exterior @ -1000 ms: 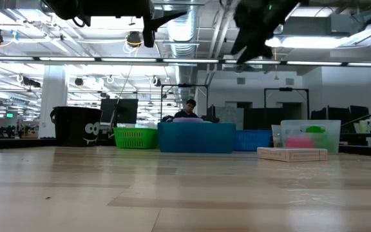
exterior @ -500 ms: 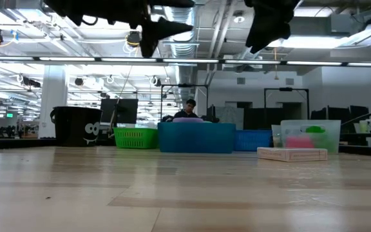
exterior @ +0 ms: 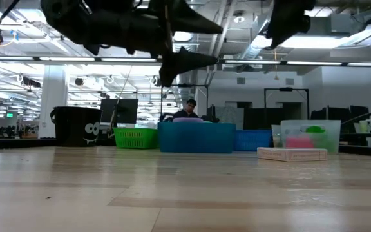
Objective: Pick & Place Toys
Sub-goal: Put the orange playing card box into the light blue bin
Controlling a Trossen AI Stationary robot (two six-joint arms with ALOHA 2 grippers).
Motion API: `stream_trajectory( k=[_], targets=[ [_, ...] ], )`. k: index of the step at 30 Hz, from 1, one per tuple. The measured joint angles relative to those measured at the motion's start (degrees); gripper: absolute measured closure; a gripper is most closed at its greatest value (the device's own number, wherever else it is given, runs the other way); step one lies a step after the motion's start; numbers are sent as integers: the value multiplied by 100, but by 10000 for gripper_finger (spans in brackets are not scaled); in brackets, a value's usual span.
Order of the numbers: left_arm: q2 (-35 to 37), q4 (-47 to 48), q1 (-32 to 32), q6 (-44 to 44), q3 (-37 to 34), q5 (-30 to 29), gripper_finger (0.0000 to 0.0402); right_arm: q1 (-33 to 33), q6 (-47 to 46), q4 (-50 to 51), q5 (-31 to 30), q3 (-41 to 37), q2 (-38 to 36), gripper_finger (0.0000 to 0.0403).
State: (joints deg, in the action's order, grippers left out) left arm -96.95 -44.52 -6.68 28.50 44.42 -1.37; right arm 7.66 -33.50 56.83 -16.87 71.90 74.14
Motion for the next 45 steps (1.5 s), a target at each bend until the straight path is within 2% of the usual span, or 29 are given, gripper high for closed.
stream_trajectory(
  k=[5,10,12,16,23,34,39,45],
  targets=[
    [-82,10,0,-298,22,-302,148,379,391,83,28,0,84,207],
    [17,57,10,-1126,29,-380,146,737,2242,126,372,-4,420,198],
    [29,127,28,-1258,27,-379,147,780,2597,230,396,-4,640,192],
    [33,357,61,-1288,27,-379,148,593,2644,469,506,-4,1145,165],
    [33,597,61,-1286,22,-379,148,165,2886,412,1262,-7,2086,101],
    [33,611,61,-1262,22,-377,147,-230,3409,435,1494,-4,3021,20],
    [35,756,61,-1293,22,-376,147,-315,3711,398,1515,-7,3257,4],
    [38,1472,61,-1306,22,-375,147,-435,3911,195,1516,-7,3310,7]
  ],
)
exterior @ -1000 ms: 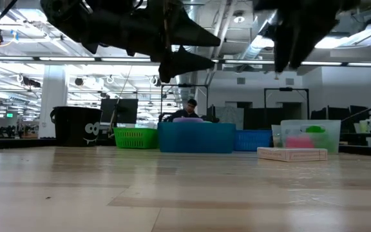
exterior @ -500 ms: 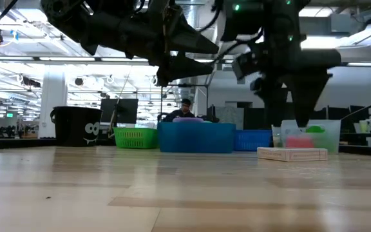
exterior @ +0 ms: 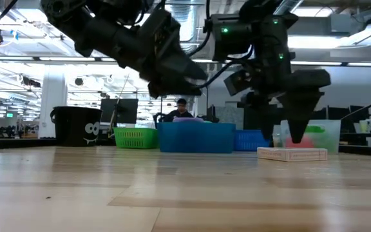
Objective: Pick & Place Toys
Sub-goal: Put the orange playing card box into the light blue bin
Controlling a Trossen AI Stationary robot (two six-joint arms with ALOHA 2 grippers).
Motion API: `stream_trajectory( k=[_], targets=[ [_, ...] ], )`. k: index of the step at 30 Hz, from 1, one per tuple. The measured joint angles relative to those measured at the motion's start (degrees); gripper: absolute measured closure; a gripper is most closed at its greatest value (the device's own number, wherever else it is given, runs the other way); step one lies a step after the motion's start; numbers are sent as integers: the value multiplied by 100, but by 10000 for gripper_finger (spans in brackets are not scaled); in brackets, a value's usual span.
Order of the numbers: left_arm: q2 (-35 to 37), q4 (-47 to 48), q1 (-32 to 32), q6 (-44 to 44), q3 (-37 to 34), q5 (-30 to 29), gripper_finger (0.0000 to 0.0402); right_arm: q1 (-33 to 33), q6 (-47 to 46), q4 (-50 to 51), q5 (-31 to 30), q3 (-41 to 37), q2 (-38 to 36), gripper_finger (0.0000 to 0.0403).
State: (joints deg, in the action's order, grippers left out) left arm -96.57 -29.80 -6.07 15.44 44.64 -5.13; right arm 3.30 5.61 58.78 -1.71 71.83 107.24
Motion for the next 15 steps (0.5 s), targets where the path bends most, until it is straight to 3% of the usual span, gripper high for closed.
stream_trajectory(
  k=[15],
  targets=[
    [0,1307,91,-3,-4,2,147,-43,-3,-559,188,0,-2,5]
  ],
)
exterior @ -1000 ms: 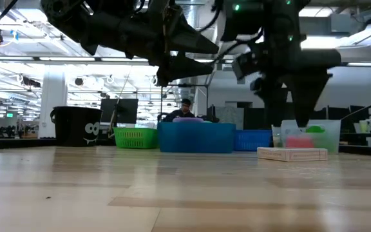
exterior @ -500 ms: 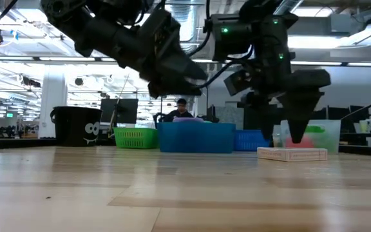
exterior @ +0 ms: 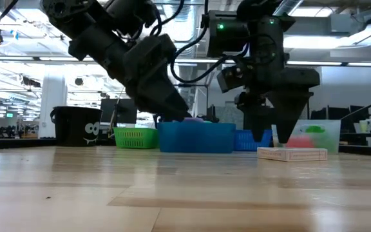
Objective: Pick & Place Toys
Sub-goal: Put the orange playing card box into the light blue bin
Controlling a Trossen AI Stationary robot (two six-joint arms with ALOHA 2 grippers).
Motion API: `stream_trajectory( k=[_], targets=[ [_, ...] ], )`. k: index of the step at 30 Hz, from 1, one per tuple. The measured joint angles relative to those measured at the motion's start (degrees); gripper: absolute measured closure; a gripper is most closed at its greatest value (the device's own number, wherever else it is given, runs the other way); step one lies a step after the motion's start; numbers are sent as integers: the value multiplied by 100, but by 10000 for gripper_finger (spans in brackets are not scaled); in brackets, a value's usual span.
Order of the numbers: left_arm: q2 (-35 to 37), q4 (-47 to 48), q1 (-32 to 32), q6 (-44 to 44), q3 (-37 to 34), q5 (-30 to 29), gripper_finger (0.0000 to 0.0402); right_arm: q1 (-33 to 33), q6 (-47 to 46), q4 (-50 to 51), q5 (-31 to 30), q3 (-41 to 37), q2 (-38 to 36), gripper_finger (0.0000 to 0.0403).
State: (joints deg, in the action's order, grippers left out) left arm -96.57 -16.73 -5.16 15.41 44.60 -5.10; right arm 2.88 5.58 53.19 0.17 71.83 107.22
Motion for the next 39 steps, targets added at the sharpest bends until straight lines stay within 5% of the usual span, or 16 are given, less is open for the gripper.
stream_trajectory(
  k=[39],
  targets=[
    [0,531,110,349,0,0,147,247,-465,-229,-456,-682,-2,24]
  ],
)
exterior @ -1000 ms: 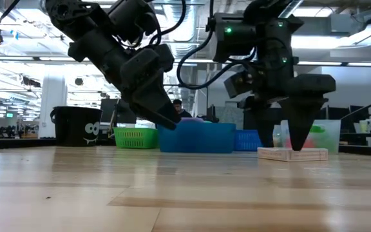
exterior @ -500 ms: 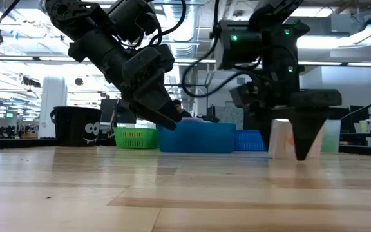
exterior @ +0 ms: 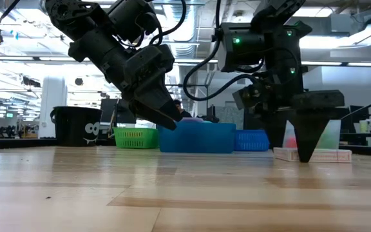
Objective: Pick & Place Toys
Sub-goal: Put the orange playing card box into the light blue bin
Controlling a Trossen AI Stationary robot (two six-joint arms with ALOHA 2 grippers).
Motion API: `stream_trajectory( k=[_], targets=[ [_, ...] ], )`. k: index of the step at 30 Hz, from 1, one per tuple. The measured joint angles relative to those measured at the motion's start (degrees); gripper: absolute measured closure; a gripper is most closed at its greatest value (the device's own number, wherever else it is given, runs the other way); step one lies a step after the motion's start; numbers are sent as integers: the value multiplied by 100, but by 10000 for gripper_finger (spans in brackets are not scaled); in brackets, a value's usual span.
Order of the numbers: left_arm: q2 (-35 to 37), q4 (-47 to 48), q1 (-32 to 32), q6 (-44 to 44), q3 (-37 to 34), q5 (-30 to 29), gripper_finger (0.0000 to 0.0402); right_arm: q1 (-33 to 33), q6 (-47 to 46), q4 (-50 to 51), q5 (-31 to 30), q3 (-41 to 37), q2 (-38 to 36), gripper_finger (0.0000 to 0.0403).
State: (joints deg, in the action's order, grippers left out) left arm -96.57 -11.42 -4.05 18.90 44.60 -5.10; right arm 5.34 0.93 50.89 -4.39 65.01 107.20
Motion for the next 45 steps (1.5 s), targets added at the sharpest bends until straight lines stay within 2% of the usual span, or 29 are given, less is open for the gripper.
stream_trajectory(
  k=[8,15,21,26,30,35,40,45],
  targets=[
    [0,0,0,2,0,0,147,0,-461,17,9,-4,0,52],
    [0,0,0,4,0,0,147,0,-1189,81,60,2,0,103],
    [0,2,0,2,0,0,147,-4,-1630,348,262,-9,-76,103],
    [0,9,-1,2,0,2,147,-21,-2206,413,255,-4,-476,98],
    [0,27,-1,2,0,2,147,-26,-2779,420,-151,0,-1052,100],
    [0,28,-1,63,0,2,147,-124,-3597,457,-1045,2,-1809,99],
    [0,-9,0,623,0,7,147,-522,-4369,308,-2023,2,-2424,98],
    [137,-186,-2,1211,1,143,147,-1130,-4499,-262,-2959,4,-2811,98]
  ],
)
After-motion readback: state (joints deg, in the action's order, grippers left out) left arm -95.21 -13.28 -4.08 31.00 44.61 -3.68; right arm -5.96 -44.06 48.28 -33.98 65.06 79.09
